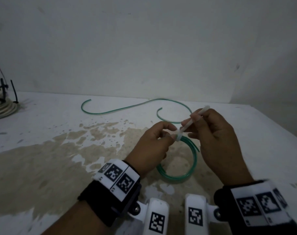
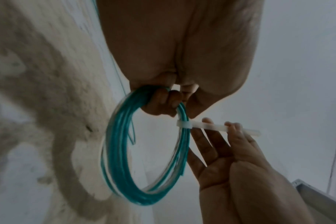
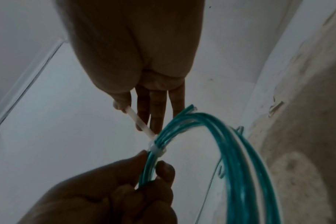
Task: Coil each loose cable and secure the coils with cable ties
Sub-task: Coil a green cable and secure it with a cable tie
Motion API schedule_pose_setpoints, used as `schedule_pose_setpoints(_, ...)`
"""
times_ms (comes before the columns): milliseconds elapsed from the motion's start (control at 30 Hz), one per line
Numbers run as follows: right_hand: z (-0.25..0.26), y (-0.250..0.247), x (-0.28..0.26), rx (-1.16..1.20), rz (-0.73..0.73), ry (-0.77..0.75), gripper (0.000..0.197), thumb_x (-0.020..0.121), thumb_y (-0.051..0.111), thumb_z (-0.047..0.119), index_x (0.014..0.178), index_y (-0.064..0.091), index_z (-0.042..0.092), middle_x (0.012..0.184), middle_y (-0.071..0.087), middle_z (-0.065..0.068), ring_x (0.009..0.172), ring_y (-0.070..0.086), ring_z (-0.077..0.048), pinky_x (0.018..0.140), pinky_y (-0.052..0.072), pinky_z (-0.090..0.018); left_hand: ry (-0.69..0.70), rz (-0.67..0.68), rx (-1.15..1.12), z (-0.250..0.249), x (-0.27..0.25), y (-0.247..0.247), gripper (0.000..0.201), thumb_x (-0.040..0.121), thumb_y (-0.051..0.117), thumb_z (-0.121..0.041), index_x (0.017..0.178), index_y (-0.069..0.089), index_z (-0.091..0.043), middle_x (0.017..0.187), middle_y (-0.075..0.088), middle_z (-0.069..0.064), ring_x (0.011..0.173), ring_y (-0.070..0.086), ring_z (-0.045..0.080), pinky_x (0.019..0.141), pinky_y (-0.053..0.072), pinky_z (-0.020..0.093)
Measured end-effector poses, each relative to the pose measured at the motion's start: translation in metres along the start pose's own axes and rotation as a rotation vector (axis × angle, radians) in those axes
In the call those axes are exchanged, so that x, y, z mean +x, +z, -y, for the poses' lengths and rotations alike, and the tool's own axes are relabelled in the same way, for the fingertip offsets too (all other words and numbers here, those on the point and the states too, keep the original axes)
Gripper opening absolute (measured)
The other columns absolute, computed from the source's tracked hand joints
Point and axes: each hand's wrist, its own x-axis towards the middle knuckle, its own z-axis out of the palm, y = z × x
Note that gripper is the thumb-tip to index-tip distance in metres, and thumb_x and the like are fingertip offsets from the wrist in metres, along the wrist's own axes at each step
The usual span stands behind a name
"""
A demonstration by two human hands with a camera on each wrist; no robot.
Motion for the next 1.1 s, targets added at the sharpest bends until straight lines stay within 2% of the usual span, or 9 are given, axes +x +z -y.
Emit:
schedule_pose_setpoints(300,0.001,0.005,-0.005,-0.056,-0.008,-0.086,0.016,0.092,0.053,0.022,0.086,0.067,0.024,0.08,0.069,0.009,0.08,0.067,-0.009,0.076,0.057,-0.032,0.014,-0.012,0.072,0.006,0.001,-0.001,0.007,0.097,0.051,-0.023,0.1,0.056,-0.026,0.077,0.052,0.003,0.049,0.037,0.011,0.045,0.033,0.023)
schedule_pose_setpoints(433,0.002,0.002,-0.004,-0.147,-0.006,-0.166,0.016,0.09,0.053,0.021,0.087,0.069,0.02,0.082,0.069,0.009,0.081,0.063,-0.001,0.077,0.047,-0.011,0.125,-0.023,0.251,0.007,0.0,-0.001,0.005,0.094,0.056,-0.029,0.091,0.059,-0.027,0.082,0.053,0.008,0.047,0.037,0.006,0.047,0.035,0.018)
schedule_pose_setpoints(567,0.005,-0.002,-0.002,-0.239,-0.057,-0.27,0.019,0.091,0.054,0.015,0.084,0.071,0.01,0.078,0.068,0.002,0.078,0.059,-0.004,0.073,0.04,-0.004,0.14,-0.034,0.36,0.006,-0.001,0.004,0.013,0.094,0.055,-0.028,0.083,0.054,-0.035,0.079,0.053,0.007,0.05,0.038,0.005,0.054,0.036,0.021)
schedule_pose_setpoints(700,0.014,-0.002,0.002,-0.116,0.023,-0.053,0.014,0.092,0.059,0.016,0.086,0.071,0.019,0.08,0.07,0.011,0.08,0.063,-0.002,0.07,0.046,-0.011,0.127,-0.129,0.295,0.005,-0.001,0.003,0.014,0.094,0.055,-0.027,0.082,0.055,-0.032,0.072,0.053,0.001,0.044,0.038,0.004,0.048,0.035,0.019)
schedule_pose_setpoints(767,0.021,-0.001,0.006,-0.07,0.095,0.084,0.011,0.088,0.064,0.021,0.097,0.068,0.026,0.088,0.068,0.019,0.083,0.062,0.008,0.07,0.043,-0.003,0.098,-0.207,0.136,0.002,0.001,-0.005,0.01,0.094,0.056,-0.025,0.084,0.059,-0.027,0.071,0.054,0.002,0.044,0.038,0.007,0.047,0.034,0.023)
schedule_pose_setpoints(833,0.021,0.001,0.009,-0.234,0.211,0.207,0.036,0.085,0.064,0.036,0.12,0.058,0.031,0.103,0.066,0.016,0.083,0.059,0.011,0.069,0.04,0.001,0.051,-0.28,-0.048,-0.004,0.0,-0.017,0.009,0.095,0.056,-0.024,0.091,0.063,-0.026,0.065,0.049,-0.001,0.043,0.035,0.009,0.045,0.032,0.024)
schedule_pose_setpoints(900,0.023,0.009,0.007,-0.385,0.347,0.303,0.054,0.085,0.058,0.048,0.134,0.049,0.026,0.108,0.067,0.006,0.082,0.062,0.001,0.075,0.048,-0.013,0.014,-0.334,-0.207,-0.01,-0.005,-0.03,0.015,0.097,0.053,-0.024,0.104,0.065,-0.029,0.061,0.035,-0.003,0.046,0.028,0.009,0.044,0.029,0.022)
schedule_pose_setpoints(1000,0.041,0.035,0.0,-0.094,0.452,0.477,0.035,0.09,0.057,0.039,0.116,0.061,0.016,0.088,0.071,-0.003,0.066,0.07,-0.019,0.062,0.058,-0.037,0.006,-0.434,-0.372,-0.018,-0.016,-0.054,0.02,0.098,0.051,-0.024,0.113,0.064,-0.022,0.07,0.022,0.003,0.053,0.02,0.012,0.044,0.023,0.022)
schedule_pose_setpoints(1100,0.059,0.068,-0.002,0.205,0.486,0.556,0.02,0.091,0.06,0.023,0.105,0.065,0.01,0.08,0.07,-0.013,0.059,0.066,-0.028,0.053,0.055,-0.036,0.002,-0.547,-0.525,-0.023,-0.032,-0.085,0.016,0.099,0.049,-0.018,0.108,0.062,-0.014,0.069,0.035,-0.001,0.051,0.027,0.008,0.042,0.029,0.018)
